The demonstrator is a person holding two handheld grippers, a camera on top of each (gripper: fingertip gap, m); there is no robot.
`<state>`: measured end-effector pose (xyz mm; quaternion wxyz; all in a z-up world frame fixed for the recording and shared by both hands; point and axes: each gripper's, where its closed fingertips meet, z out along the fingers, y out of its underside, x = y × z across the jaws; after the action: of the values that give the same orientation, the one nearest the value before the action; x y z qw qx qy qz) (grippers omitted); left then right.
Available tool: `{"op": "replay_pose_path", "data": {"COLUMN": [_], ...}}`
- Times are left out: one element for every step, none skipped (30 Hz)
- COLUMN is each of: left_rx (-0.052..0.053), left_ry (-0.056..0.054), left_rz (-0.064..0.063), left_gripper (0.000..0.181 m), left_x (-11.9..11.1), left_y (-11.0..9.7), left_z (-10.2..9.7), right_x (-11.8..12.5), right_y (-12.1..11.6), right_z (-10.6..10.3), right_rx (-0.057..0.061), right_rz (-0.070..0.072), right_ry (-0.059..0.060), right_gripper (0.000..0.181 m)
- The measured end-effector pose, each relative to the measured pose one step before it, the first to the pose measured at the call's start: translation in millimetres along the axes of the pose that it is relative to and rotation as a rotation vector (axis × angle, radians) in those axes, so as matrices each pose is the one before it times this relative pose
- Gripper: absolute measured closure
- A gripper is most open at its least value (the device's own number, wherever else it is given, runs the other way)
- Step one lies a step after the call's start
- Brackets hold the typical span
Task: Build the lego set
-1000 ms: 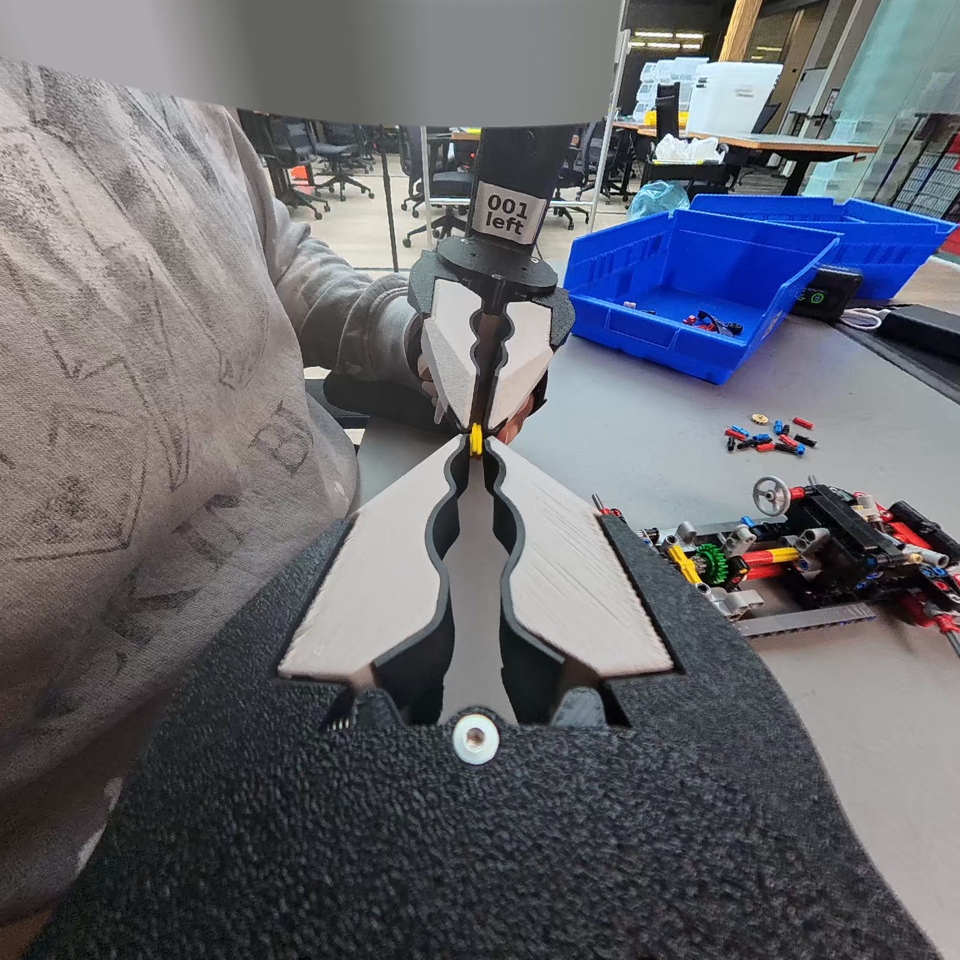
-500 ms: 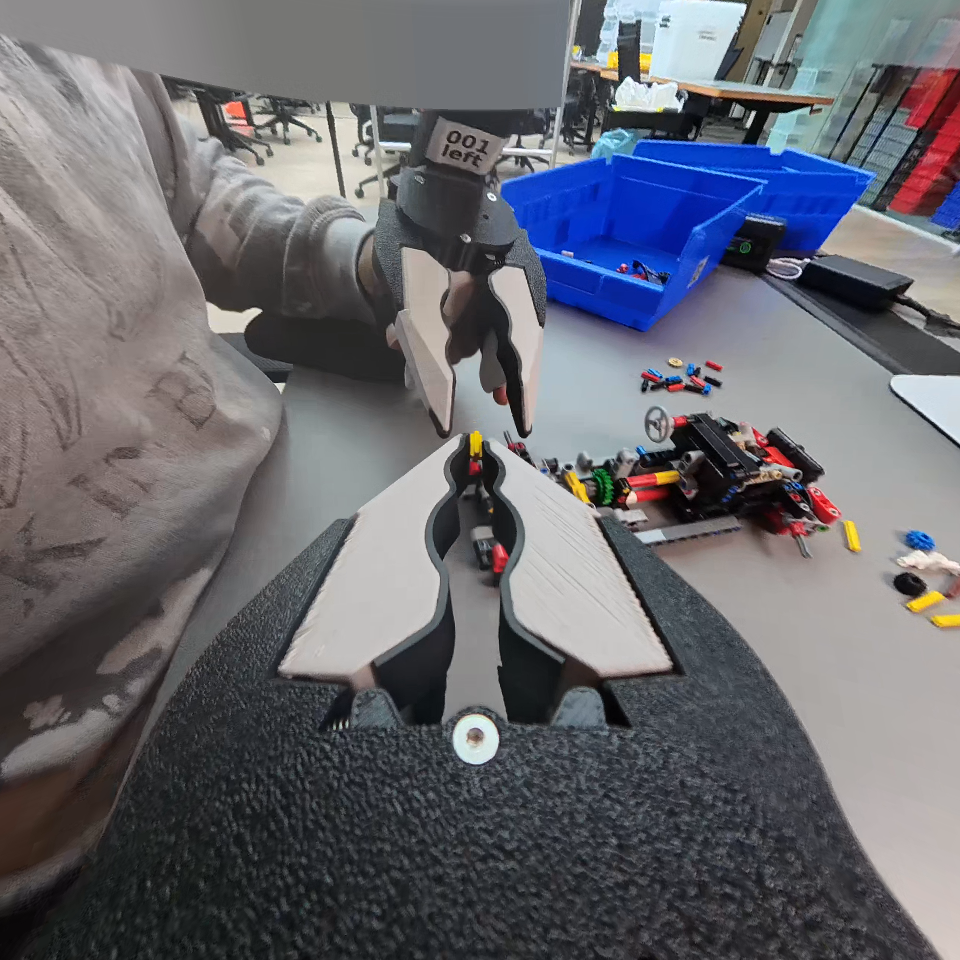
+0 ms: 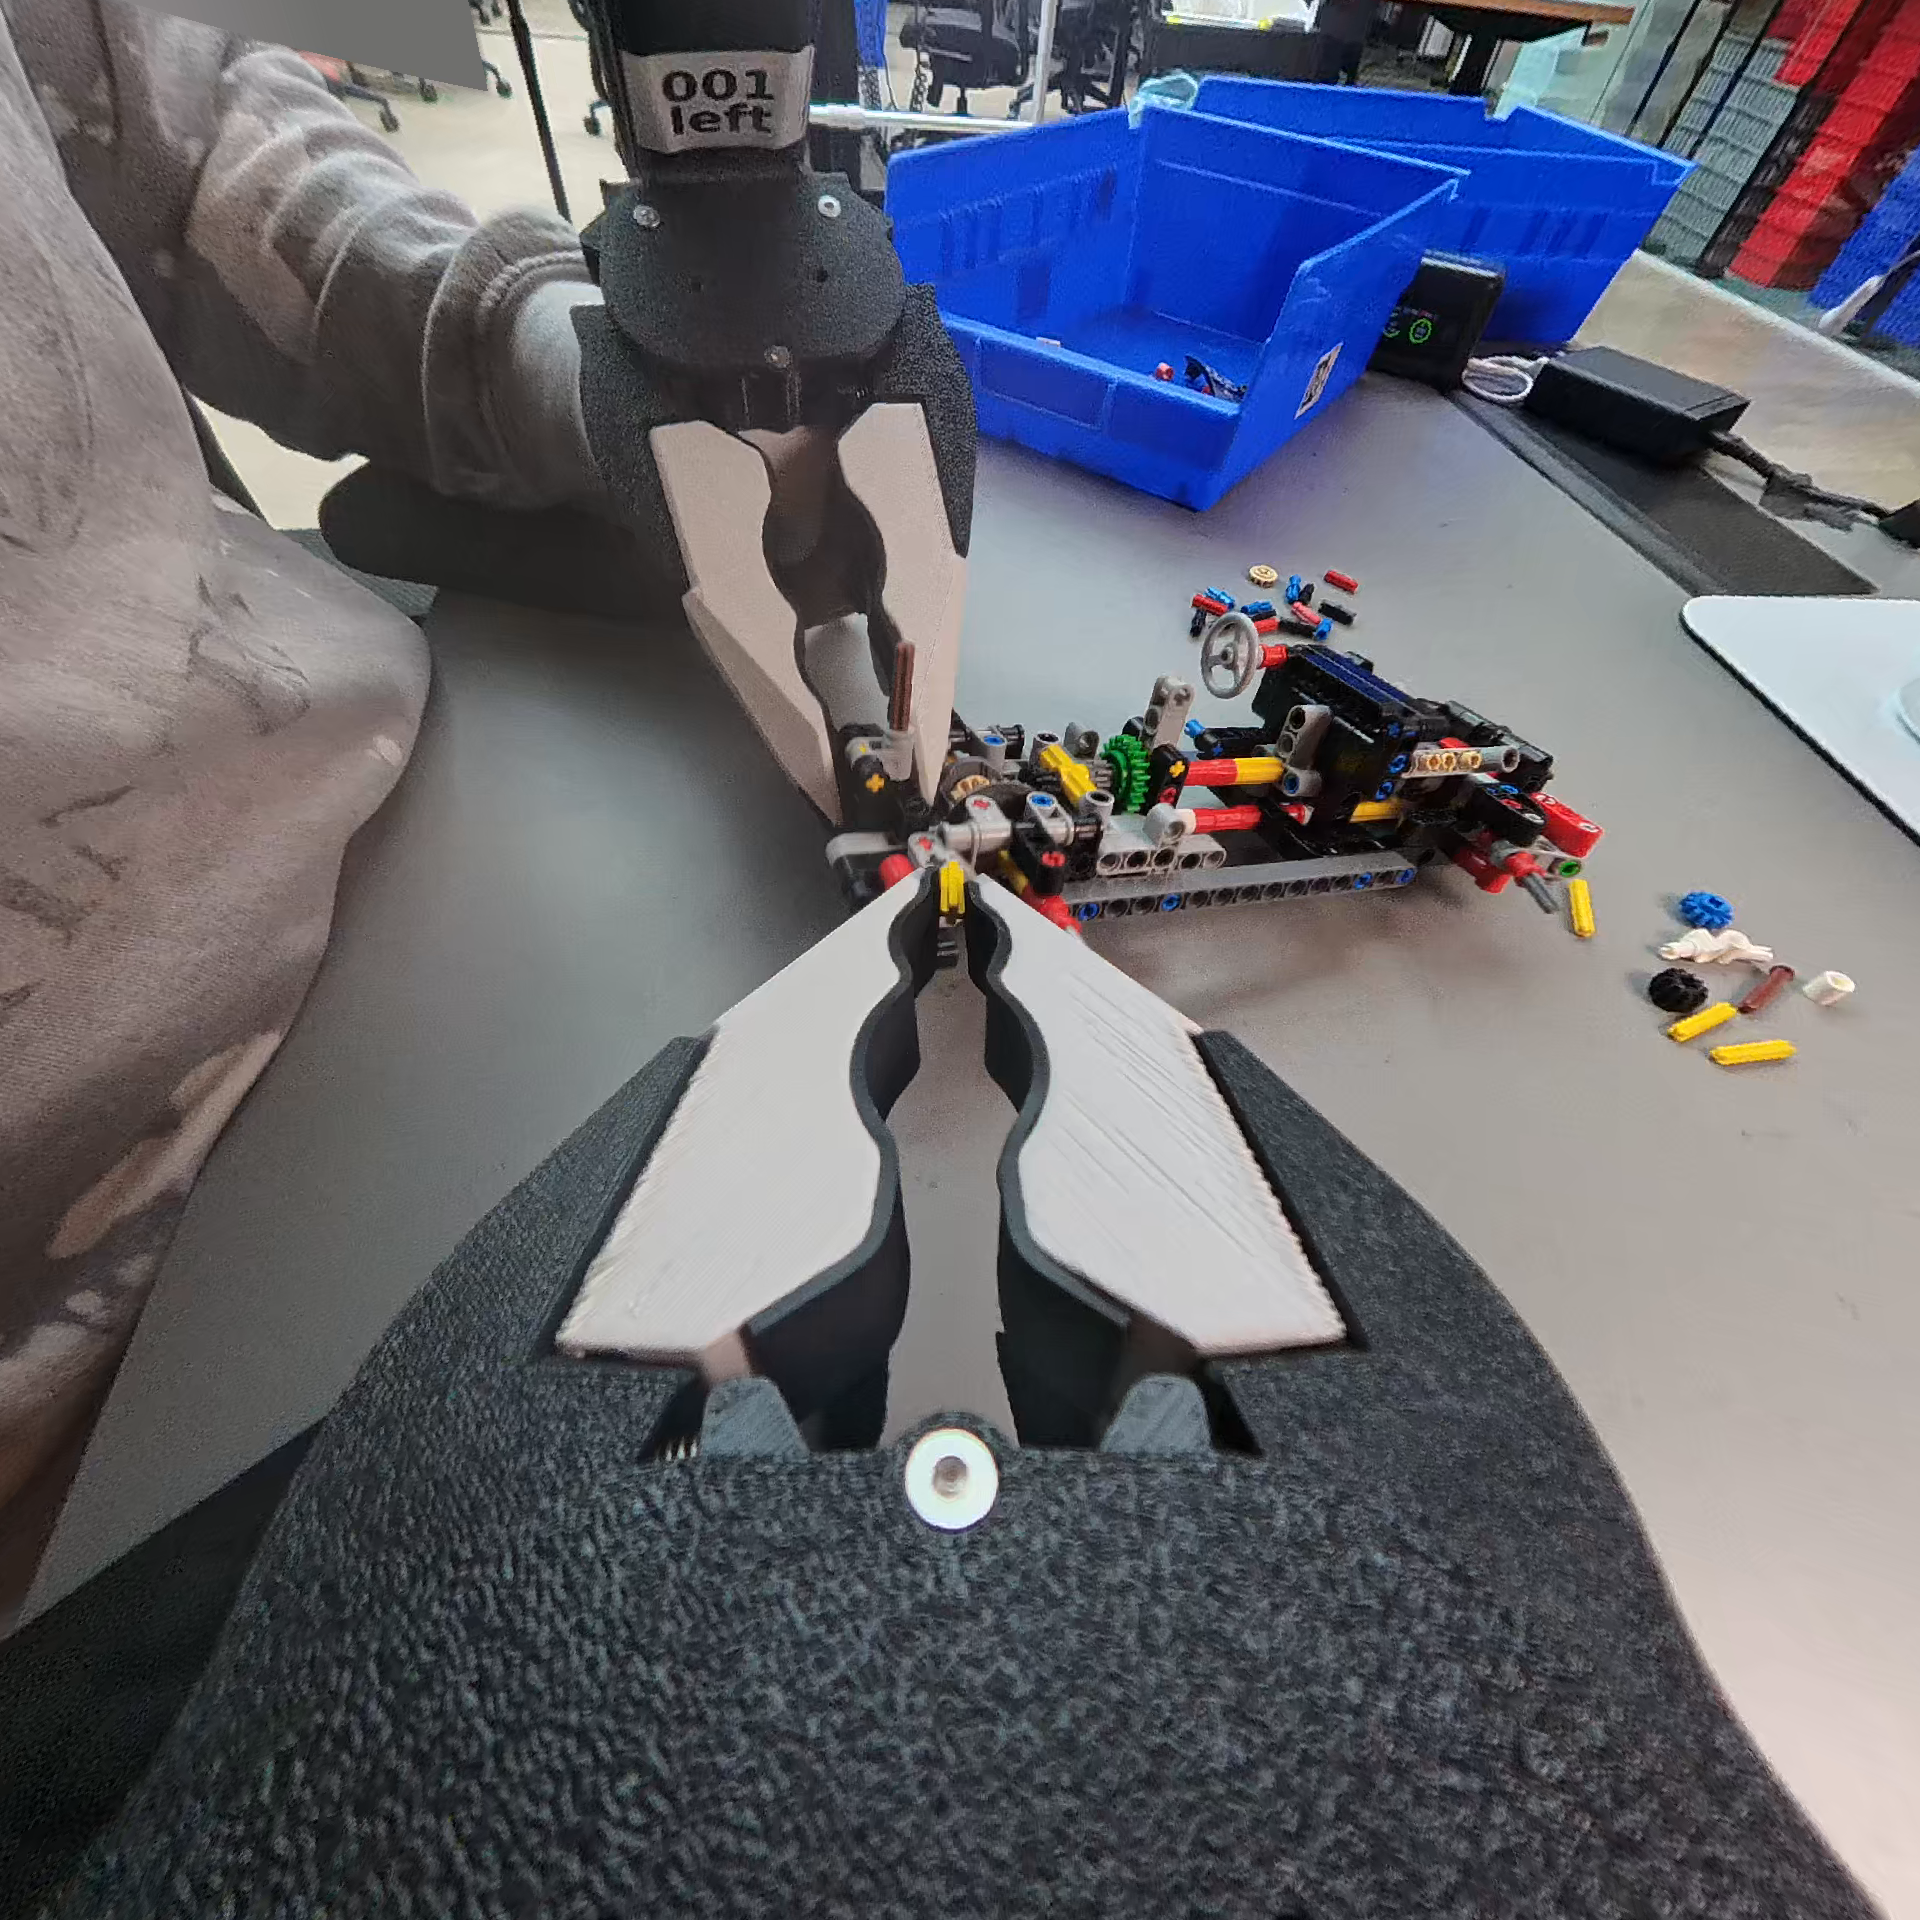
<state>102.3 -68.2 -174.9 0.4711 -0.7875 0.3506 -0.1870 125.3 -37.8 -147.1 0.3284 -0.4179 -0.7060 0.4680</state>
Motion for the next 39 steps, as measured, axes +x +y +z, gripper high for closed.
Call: {"op": "replay_pose_path", "data": {"left_rx": [0.0763, 0.0509, 0.0305, 0.0166, 0.0124, 0.0101, 0.0091, 0.0071, 0.0089, 0.01, 0.0082, 0.0093, 0.0085, 0.0061, 0.0054, 0.0083, 0.0082, 0.0069, 0.0034, 0.0037, 0.0029, 0.0015, 0.0008, 0.0023, 0.0026, 0.0007, -0.0017, -0.003, -0.0009, 0.0001, 0.0012, -0.0003, 0.0001, -0.0002, -0.0006, -0.0021, -0.0019, 0.0004, 0.0004], "left_ry": [0.0152, 0.0099, 0.0108, -0.0022, -0.0028, -0.0012, -0.0024, -0.0025, -0.0046, -0.0036, -0.0018, -0.003, -0.0012, -0.0004, -0.0017, 0.0003, 0.0047, 0.0018, -0.0001, -0.0002, 0.001, 0.0015, 0.0015, 0.0009, 0.0037, 0.0028, 0.0009, 0.0008, 0.0, 0.003, 0.0022, 0.0033, 0.0032, 0.0032, 0.0015, 0.0005, 0.0012, 0.0045, 0.0086], "left_rz": [-0.0216, -0.015, -0.0042, 0.0051, 0.0083, 0.0058, 0.0079, 0.0073, 0.0047, 0.0005, -0.0016, 0.0001, 0.0006, 0.0037, 0.0052, 0.0004, -0.0028, 0.0005, 0.0019, 0.0009, -0.0001, 0.0005, -0.0008, -0.0023, -0.0056, -0.0017, 0.0023, 0.0019, 0.0, -0.0034, -0.0006, -0.001, 0.0007, 0.0018, 0.0013, 0.0001, -0.0016, -0.0019, -0.0012], "left_gripper": [0.166, 0.166, 0.166, 0.166, 0.166, 0.166, 0.165, 0.165, 0.165, 0.165, 0.165, 0.165, 0.165, 0.165, 0.165, 0.165, 0.165, 0.165, 0.166, 0.165, 0.166, 0.166, 0.165, 0.165, 0.165, 0.165, 0.165, 0.165, 0.165, 0.165, 0.165, 0.165, 0.165, 0.165, 0.165, 0.165, 0.165, 0.165, 0.165], "left_x": [-0.87, -1.04, 0.33, -0.35, 0.22, 0.59, 0.75, 0.86, 0.33, 0.06, -0.04, -0.03, 0.25, 0.57, 0.5, 0.48, 0.75, 0.47, 0.45, 0.22, 0.38, 0.48, 0.2, -0.13, 0.13, 0.16, 0.31, 0.34, 0.02, 0.19, 0.16, 0.39, 0.55, 0.74, 0.46, 0.12, -0.01, 0.56, 1.29], "left_y": [-9.36, -5.99, -3.86, -2.58, -2.08, -1.82, -1.54, -1.26, -1.53, -1.87, -1.56, -1.76, -1.49, -0.92, -0.68, -1.08, -1.25, -1.21, -0.65, -0.51, -0.45, -0.3, -0.44, -0.41, -0.46, -0.17, 0.28, 0.66, 0.64, 0.26, -0.07, -0.06, 0.08, 0.08, 0.13, 0.44, 0.44, -0.11, -0.06], "left_z": [-5.96, -3.98, -2.01, -0.81, -0.26, 0.02, 0.11, -0.09, -0.29, -0.6, -0.93, -1.15, -1.08, -1.02, -0.94, -1.13, -1.2, -1.23, -0.93, -0.74, -0.59, -0.48, -0.37, -0.31, -0.24, -0.06, 0.12, 0.07, -0.1, -0.32, -0.41, -0.05, 0.03, 0.17, 0.21, 0.11, 0.03, -0.21, 0.02], "right_x": [-2.32, -3.37, -4.12, -2.87, -1.11, 0.63, 1.78, 1.47, -0.98, -3.15, -1.92, -1.18, -0.97, -0.33, -0.27, -0.34, -0.51, -0.61, -1.02, -0.55, -0.74, -0.49, -0.33, 0.04, -0.39, -1.98, -1.68, -0.33, -0.25, -0.15, -0.11, -0.03, 0.97, 0.91, -0.31, -0.9, 0.06, 0.4, -0.97], "right_y": [-5.52, -10.25, -12.99, -11.2, -5.91, -1.95, 0.43, 1.04, 0.16, -0.22, -1.17, -0.69, -1.09, -1.56, -1.67, -1.21, -0.93, -0.59, -0.54, -0.68, -0.59, -0.68, -0.5, -0.7, -1.17, -2.55, -1.64, 0.67, 1.15, 0.04, -0.21, -0.16, 0.11, 0.38, 0.51, 0.79, 1.13, 1.1, 0.13], "right_z": [0.3, -0.11, 0.08, 0.57, 1.44, 2.16, 2.67, 3.05, 2.73, 2.32, 1.74, 1.53, 1.32, 1.14, 0.51, 0.23, 0.12, 0.18, 0.09, 0.22, 0.26, 0.05, 0.08, -0.02, -0.22, -0.24, 0.06, 0.37, 0.46, 0.29, 0.21, 0.07, -0.15, -0.15, -0.05, 0.07, 0.19, 0.14, 0.0], "right_rx": [0.0096, 0.0307, 0.0395, 0.0228, -0.014, -0.0391, -0.0514, -0.0476, -0.0337, -0.0234, -0.0133, -0.0131, -0.0083, -0.0029, -0.001, -0.0018, -0.0014, -0.0029, -0.0017, 0.0, 0.0013, 0.0021, 0.0015, 0.0029, 0.0063, 0.0153, 0.008, -0.0064, -0.0094, -0.0005, 0.002, 0.0032, 0.0016, 0.0009, 0.0003, -0.0017, -0.0052, -0.0045, 0.0033], "right_rz": [0.0087, 0.0195, 0.032, 0.0232, 0.0005, -0.0161, -0.0125, 0.0015, 0.0079, 0.0067, 0.0027, 0.0053, 0.0022, 0.0013, 0.0055, 0.0043, 0.0021, 0.0024, 0.0015, 0.0009, 0.0006, 0.0002, -0.0017, -0.0034, -0.0049, -0.0007, 0.0004, -0.0106, -0.0123, -0.005, 0.001, 0.0013, 0.0004, 0.0027, 0.0031, 0.0016, -0.0034, -0.0058, -0.0021], "right_ry": [-0.011, -0.0195, -0.0283, -0.0209, -0.0077, 0.0065, 0.0119, 0.0067, -0.0112, -0.0237, -0.0126, -0.007, -0.0046, 0.0005, -0.0004, -0.0016, -0.0003, -0.0013, -0.0037, -0.0013, -0.0021, -0.002, -0.0002, 0.0023, -0.0006, -0.01, -0.0097, 0.0003, 0.0013, 0.001, -0.0013, -0.0026, 0.0029, 0.0003, -0.007, -0.0081, 0.0005, 0.0031, -0.0067], "right_gripper": [0.18, 0.18, 0.18, 0.18, 0.18, 0.18, 0.18, 0.18, 0.18, 0.18, 0.18, 0.18, 0.18, 0.18, 0.18, 0.18, 0.18, 0.18, 0.18, 0.18, 0.18, 0.18, 0.18, 0.18, 0.18, 0.18, 0.18, 0.18, 0.18, 0.18, 0.18, 0.18, 0.18, 0.18, 0.18, 0.18, 0.18, 0.18, 0.18]}}
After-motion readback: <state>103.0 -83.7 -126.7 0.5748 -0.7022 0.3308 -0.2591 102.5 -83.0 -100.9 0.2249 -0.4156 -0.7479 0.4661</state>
